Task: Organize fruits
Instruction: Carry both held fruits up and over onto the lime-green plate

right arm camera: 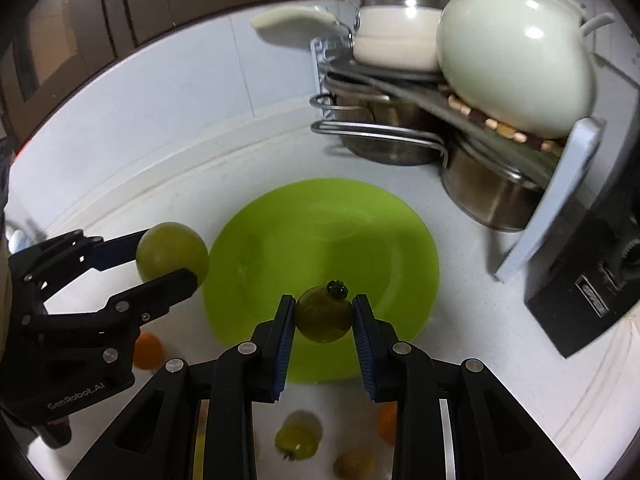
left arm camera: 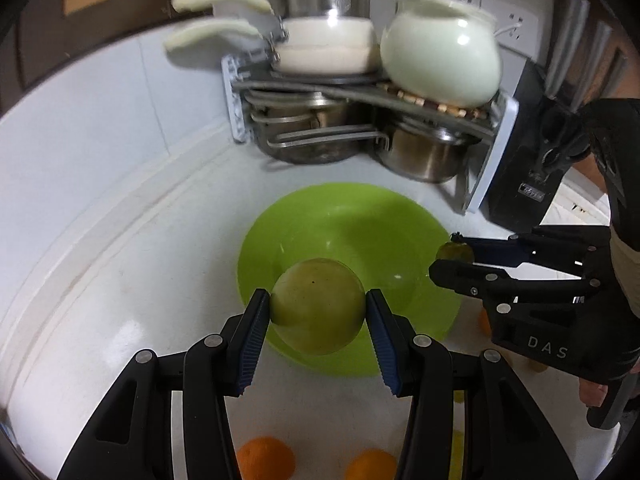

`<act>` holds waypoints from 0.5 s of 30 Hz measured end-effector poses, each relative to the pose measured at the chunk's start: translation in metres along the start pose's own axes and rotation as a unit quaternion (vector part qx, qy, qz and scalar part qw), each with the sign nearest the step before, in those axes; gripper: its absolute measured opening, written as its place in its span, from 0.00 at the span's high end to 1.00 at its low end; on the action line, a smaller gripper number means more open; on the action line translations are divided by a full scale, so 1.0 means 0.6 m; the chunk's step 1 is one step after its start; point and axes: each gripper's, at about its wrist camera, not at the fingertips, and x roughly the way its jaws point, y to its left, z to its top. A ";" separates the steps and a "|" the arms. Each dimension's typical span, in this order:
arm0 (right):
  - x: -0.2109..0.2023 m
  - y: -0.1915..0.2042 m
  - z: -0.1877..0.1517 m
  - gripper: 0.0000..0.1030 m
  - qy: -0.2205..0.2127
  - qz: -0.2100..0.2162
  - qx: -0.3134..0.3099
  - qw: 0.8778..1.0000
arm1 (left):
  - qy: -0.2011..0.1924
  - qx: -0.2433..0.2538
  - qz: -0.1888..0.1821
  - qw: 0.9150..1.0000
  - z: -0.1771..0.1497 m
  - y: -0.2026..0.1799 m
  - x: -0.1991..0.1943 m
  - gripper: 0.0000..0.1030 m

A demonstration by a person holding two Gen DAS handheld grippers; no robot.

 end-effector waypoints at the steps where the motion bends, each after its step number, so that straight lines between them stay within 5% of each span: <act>1: 0.008 -0.003 0.002 0.71 0.005 0.002 0.000 1.000 | 0.007 0.001 -0.003 1.000 0.002 0.000 0.010 0.53; 15: 0.092 -0.020 0.017 0.71 0.067 -0.002 -0.014 0.998 | 0.077 0.018 -0.010 0.997 0.000 0.004 0.108 0.53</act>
